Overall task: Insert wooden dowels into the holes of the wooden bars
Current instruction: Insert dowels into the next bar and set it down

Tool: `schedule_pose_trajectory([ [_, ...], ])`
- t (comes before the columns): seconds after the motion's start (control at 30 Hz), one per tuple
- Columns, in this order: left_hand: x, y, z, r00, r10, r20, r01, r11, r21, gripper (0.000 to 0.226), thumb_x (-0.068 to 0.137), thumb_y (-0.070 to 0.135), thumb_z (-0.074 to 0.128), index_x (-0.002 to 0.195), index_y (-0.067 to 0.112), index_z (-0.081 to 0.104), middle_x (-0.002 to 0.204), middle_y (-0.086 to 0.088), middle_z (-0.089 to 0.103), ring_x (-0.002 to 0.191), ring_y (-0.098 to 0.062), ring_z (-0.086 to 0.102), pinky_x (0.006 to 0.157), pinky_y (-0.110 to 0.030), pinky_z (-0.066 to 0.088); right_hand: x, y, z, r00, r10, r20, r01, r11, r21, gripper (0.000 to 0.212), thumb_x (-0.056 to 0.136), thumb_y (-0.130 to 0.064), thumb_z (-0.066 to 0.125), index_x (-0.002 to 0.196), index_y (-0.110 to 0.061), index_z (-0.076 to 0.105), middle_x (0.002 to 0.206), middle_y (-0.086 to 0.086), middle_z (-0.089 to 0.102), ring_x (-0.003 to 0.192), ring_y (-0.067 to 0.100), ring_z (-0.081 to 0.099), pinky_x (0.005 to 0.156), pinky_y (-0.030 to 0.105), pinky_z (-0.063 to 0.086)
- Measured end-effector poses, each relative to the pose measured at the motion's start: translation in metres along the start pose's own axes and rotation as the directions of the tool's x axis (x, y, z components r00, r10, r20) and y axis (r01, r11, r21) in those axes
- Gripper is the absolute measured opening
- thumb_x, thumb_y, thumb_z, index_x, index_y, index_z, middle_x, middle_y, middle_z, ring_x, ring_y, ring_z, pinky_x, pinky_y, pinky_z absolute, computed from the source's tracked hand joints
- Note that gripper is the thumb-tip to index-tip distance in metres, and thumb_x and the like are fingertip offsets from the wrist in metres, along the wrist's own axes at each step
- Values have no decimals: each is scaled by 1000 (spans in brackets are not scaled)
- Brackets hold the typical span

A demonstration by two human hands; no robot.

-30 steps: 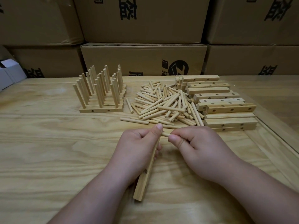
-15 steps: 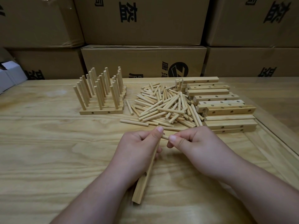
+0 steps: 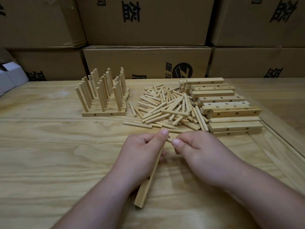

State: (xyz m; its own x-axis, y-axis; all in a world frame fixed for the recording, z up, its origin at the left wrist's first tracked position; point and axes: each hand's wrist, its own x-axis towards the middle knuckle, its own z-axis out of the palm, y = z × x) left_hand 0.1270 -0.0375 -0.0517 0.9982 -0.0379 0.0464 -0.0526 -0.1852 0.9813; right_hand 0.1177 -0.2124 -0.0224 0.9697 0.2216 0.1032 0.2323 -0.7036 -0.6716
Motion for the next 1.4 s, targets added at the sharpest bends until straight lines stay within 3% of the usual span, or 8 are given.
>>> schedule_pose_trajectory([
  [0.23,0,1,1,1000,19,11,-18,999,-46,44,78,68,62,80,28,80,62,2,70,56,-6,63,58,-24,50,3,6,3,1000,-11,-11,13,993,116,31,97,-38,54,75,-19,64,51,-6,51,49,6,47,48,22,37],
  [0.37,1,3,2,999,-30,15,32,983,-181,46,79,64,59,73,22,77,64,-3,71,51,-13,60,49,-26,49,5,10,8,976,-54,-211,68,996,59,25,94,-42,56,81,-27,71,71,-12,68,71,2,62,59,20,46],
  [0.5,-1,1,5,1000,-8,17,11,984,-180,26,94,42,64,79,25,77,66,0,69,49,-13,55,46,-27,46,13,20,-1,878,39,-477,48,984,169,19,93,-42,62,77,-34,69,76,-15,70,70,3,62,54,22,45],
  [0.63,3,-1,3,994,-77,-80,59,978,-200,41,102,43,52,72,22,71,56,0,58,44,-15,53,44,-26,44,17,33,-7,821,148,-552,74,931,358,38,95,-53,42,91,-30,71,71,-3,64,60,6,54,58,33,45],
  [0.83,12,5,0,957,-220,-188,75,817,-572,37,108,36,38,99,12,65,58,-5,57,40,-13,46,39,-27,45,21,41,2,934,-29,-356,27,1000,-13,24,99,-28,53,113,-26,72,113,-19,63,107,-4,54,86,3,34],
  [0.97,10,6,1,963,-212,-164,76,803,-592,36,109,32,37,102,10,64,59,-8,58,42,-15,49,41,-27,48,20,39,8,986,-72,-153,24,955,-296,36,97,-26,57,132,-31,63,137,-16,56,130,7,45,106,17,29],
  [1.2,10,6,-2,974,-204,-100,92,757,-647,36,104,26,30,92,7,58,67,-13,58,52,-19,49,48,-30,53,20,41,9,985,-62,-159,-1,930,-367,22,94,-35,63,114,-33,71,98,-17,55,104,8,49,89,22,40],
  [1.4,10,1,-1,983,-142,-114,40,776,-629,41,108,40,29,96,11,55,61,-13,57,45,-18,49,44,-31,49,16,36,13,965,-157,-210,97,958,-270,5,96,-35,54,98,-39,57,93,-24,51,92,-1,46,77,16,35],
])
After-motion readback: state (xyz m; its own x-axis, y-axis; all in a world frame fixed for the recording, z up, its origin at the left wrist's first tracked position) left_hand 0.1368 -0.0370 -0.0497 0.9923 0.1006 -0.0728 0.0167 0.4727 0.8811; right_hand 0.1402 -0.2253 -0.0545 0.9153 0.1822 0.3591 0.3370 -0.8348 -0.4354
